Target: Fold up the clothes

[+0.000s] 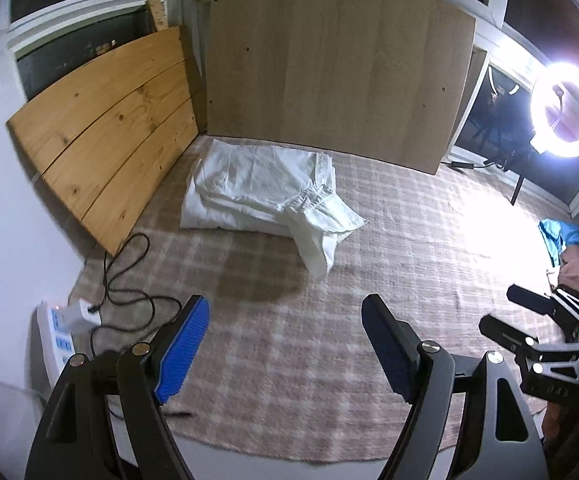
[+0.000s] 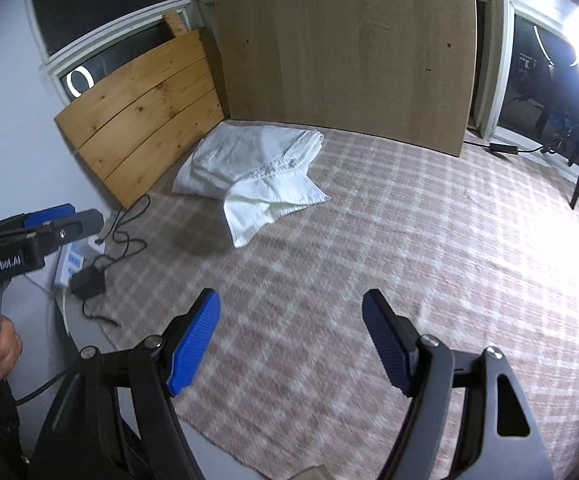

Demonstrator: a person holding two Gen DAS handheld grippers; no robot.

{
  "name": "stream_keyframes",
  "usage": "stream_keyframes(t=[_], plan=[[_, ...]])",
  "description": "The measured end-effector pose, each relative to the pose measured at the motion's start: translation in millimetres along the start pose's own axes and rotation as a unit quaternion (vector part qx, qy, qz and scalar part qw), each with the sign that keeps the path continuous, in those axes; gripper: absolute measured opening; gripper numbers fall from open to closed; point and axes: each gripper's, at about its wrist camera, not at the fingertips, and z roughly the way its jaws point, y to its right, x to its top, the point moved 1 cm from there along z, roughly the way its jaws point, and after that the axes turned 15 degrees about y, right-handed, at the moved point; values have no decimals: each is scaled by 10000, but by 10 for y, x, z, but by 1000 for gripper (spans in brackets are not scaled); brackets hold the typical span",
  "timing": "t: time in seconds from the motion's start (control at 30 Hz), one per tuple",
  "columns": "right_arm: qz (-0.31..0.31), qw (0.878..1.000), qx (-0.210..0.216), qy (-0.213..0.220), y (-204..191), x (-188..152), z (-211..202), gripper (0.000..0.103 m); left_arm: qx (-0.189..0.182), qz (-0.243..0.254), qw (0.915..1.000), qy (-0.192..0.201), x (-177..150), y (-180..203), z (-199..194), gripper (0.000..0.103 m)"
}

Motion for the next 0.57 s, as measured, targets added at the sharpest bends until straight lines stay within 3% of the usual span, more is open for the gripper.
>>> stream_keyframes(t=[0.13,0.57], plan=[[-171,9998,44,32,79,-87,-187,73,14,-207,9998,-21,-79,100,-148,77],[-416,9983,406,70,263,-194,-450,73,423,-120,9989,180,-236,452,-577,77]])
